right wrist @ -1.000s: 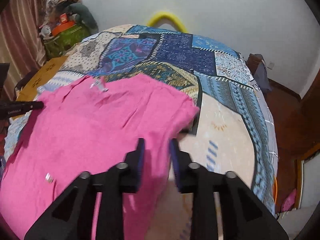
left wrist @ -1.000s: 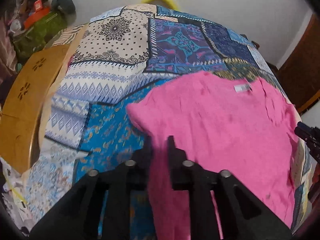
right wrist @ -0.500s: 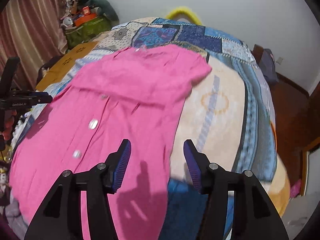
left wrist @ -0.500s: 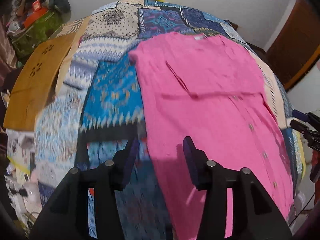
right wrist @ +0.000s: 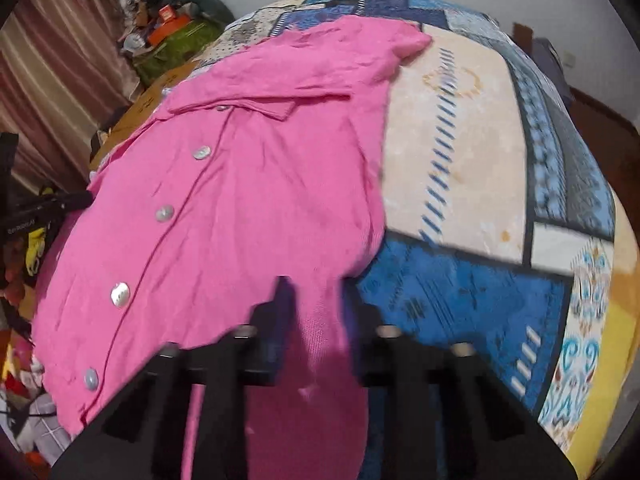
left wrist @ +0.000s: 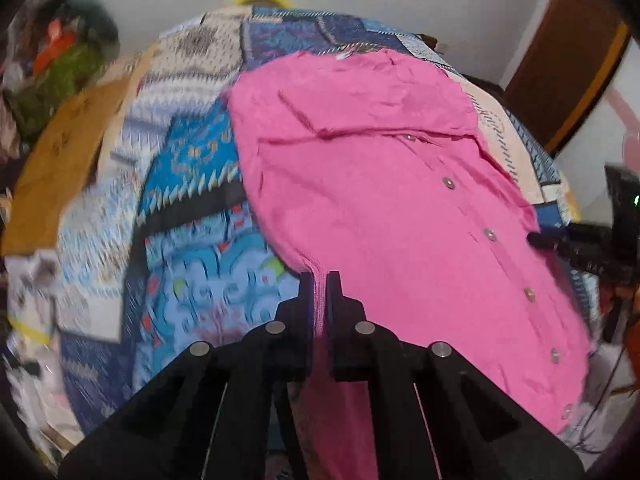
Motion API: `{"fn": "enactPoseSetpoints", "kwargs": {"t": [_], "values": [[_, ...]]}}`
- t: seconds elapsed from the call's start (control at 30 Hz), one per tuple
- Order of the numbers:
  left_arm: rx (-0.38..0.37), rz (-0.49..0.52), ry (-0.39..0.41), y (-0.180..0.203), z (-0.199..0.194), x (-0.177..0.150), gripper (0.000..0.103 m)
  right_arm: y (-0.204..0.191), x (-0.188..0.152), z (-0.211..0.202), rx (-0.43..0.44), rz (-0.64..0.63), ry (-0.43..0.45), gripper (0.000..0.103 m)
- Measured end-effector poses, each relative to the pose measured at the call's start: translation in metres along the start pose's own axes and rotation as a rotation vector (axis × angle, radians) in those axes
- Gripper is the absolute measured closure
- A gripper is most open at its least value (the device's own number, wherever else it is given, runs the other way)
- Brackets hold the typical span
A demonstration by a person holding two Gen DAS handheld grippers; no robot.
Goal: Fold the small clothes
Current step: 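Grasp the ribbed shirt hem with the left tool while the right tool grasps it too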
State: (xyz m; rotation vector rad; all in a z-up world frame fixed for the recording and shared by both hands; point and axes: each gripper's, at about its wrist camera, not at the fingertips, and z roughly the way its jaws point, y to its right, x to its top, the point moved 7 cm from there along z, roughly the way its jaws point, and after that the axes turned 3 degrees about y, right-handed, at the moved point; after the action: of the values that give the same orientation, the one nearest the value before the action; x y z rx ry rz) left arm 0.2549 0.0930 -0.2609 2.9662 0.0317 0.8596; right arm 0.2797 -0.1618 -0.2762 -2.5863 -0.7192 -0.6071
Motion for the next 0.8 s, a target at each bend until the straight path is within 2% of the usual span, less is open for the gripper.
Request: {"fn": "enactPoseSetpoints", "kwargs": {"t": [0.13, 0.2, 0.27, 0.33, 0.37, 0.43, 0.47, 0.5, 0.63, 0.7, 0.8], "values": [[0.042, -0.025, 0.012, -0.02, 0.014, 0.028, 0.099, -0.011, 0.028, 0.011, -0.038, -0.079, 0.022, 0.095], [0.094, -0.059, 0.03, -0.038, 0.021, 0.045, 0.098, -0.01, 0.044, 0.011, -0.063, -0.066, 0.061, 0.095], [0.098, -0.102, 0.019, -0.052, 0.027, 0.053, 0.097, -0.003, 0.06, 0.009, -0.109, -0.026, 0.107, 0.091], [0.098, -0.143, 0.001, -0.062, 0.026, 0.053, 0.097, -0.002, 0.064, 0.005, -0.115, -0.006, 0.103, 0.075], [0.086, -0.149, -0.006, -0.063, 0.023, 0.05, 0.09, -0.001, 0.064, 0.003, -0.113, -0.003, 0.1, 0.071], [0.064, -0.147, -0.014, -0.062, 0.014, 0.039, 0.074, -0.001, 0.057, -0.006, -0.113, -0.008, 0.103, 0.058], [0.06, -0.144, -0.013, -0.059, 0.009, 0.034, 0.065, 0.0, 0.052, -0.009, -0.116, -0.013, 0.101, 0.057], [0.058, -0.136, -0.012, -0.057, 0.004, 0.026, 0.062, 0.001, 0.044, -0.013, -0.116, -0.02, 0.092, 0.057], [0.052, -0.094, -0.042, -0.045, -0.014, -0.007, 0.061, -0.001, 0.011, -0.025, -0.095, -0.027, 0.045, 0.057], [0.039, -0.096, -0.061, -0.041, -0.022, -0.025, 0.054, -0.004, -0.009, -0.027, -0.085, -0.024, 0.018, 0.057], [0.036, -0.097, -0.076, -0.036, -0.03, -0.046, 0.052, -0.009, -0.032, -0.027, -0.053, 0.006, -0.009, 0.057]]}}
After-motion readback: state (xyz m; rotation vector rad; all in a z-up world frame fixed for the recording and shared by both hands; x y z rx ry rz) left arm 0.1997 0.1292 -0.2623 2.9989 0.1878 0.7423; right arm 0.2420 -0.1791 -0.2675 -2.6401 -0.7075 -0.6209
